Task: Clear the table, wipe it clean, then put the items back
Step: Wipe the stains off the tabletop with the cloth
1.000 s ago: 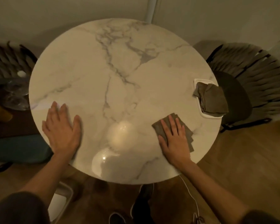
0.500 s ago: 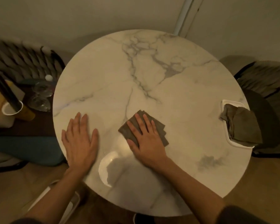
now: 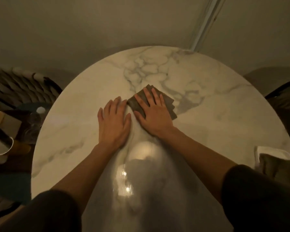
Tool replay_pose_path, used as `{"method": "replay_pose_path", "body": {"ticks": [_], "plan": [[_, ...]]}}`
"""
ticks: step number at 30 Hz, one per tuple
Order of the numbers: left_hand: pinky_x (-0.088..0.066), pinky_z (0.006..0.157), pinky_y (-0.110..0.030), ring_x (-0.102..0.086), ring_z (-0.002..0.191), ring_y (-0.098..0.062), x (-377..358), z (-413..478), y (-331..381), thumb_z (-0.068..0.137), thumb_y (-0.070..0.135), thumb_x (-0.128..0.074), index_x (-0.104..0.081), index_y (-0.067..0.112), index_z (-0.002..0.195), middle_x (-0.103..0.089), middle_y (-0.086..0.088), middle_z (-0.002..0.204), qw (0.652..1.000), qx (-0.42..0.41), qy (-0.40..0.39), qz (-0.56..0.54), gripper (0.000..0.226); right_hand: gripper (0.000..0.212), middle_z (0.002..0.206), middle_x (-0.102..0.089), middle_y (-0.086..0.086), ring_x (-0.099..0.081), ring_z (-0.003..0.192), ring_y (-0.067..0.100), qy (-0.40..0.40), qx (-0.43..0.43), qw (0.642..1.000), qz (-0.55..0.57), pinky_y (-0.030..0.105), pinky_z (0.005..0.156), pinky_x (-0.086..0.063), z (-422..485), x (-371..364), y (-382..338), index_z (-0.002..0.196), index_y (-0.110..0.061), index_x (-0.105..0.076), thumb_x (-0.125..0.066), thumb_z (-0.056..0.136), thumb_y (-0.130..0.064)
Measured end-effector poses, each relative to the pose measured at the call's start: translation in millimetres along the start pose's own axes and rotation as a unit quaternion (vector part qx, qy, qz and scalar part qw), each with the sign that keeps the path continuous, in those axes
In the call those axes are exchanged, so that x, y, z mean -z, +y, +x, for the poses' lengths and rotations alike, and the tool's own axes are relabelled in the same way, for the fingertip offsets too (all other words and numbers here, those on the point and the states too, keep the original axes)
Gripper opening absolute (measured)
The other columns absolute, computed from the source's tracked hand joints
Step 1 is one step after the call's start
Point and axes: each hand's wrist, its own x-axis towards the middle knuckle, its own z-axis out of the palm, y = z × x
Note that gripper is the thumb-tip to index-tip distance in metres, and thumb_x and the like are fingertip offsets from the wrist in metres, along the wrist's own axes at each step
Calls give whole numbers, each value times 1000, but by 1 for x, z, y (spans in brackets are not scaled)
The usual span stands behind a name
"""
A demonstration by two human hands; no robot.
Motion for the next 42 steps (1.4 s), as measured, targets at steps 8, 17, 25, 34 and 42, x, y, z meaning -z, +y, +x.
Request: {"method": "replay_pose_path", "body": {"ticks": [8, 17, 25, 34, 42], "plan": [[-15, 117, -48, -20, 144, -25, -12, 121, 17, 101, 42, -28, -30, 23, 148, -25, -3, 157, 998, 52, 39, -26, 50, 64, 163, -8, 11, 0, 150, 34, 20, -47, 999, 7, 49, 121, -1, 141, 8, 29, 154, -28, -19, -28, 98, -56], [-14, 114, -30, -30, 138, -14, -16, 130, 15, 101, 37, -30, -34, 23, 145, -38, -1, 149, 969, 54, 186, -151, 46, 66, 163, 5, 14, 10, 149, 38, -31, 61, 998, -19, 52, 120, 4, 197, 0, 1, 156, -26, -8, -28, 100, -53], [-18, 116, -39, -22, 144, -13, -15, 134, 13, 100, 44, -26, -24, 25, 151, -23, 3, 158, 976, 68, 160, -133, 55, 64, 165, 1, 2, 7, 150, 29, -73, 214, 971, -70, 46, 121, 4, 226, -3, -18, 155, -34, -10, -32, 98, -50], [-19, 115, -45, -25, 143, -17, -10, 133, 16, 99, 46, -25, -29, 23, 149, -28, 0, 157, 982, 40, 125, -137, 56, 60, 164, -6, 4, 2, 151, 25, 7, -91, 996, -6, 43, 122, 4, 174, 36, 168, 155, -31, -16, -23, 101, -55], [-23, 114, -46, -35, 137, -26, -10, 133, 17, 101, 33, -34, -41, 15, 142, -40, -9, 150, 971, 27, 160, -175, 46, 66, 164, -7, 10, 0, 150, 31, 58, -333, 941, -2, 48, 121, 2, 41, 48, 251, 155, -27, -16, -12, 96, -56]]}}
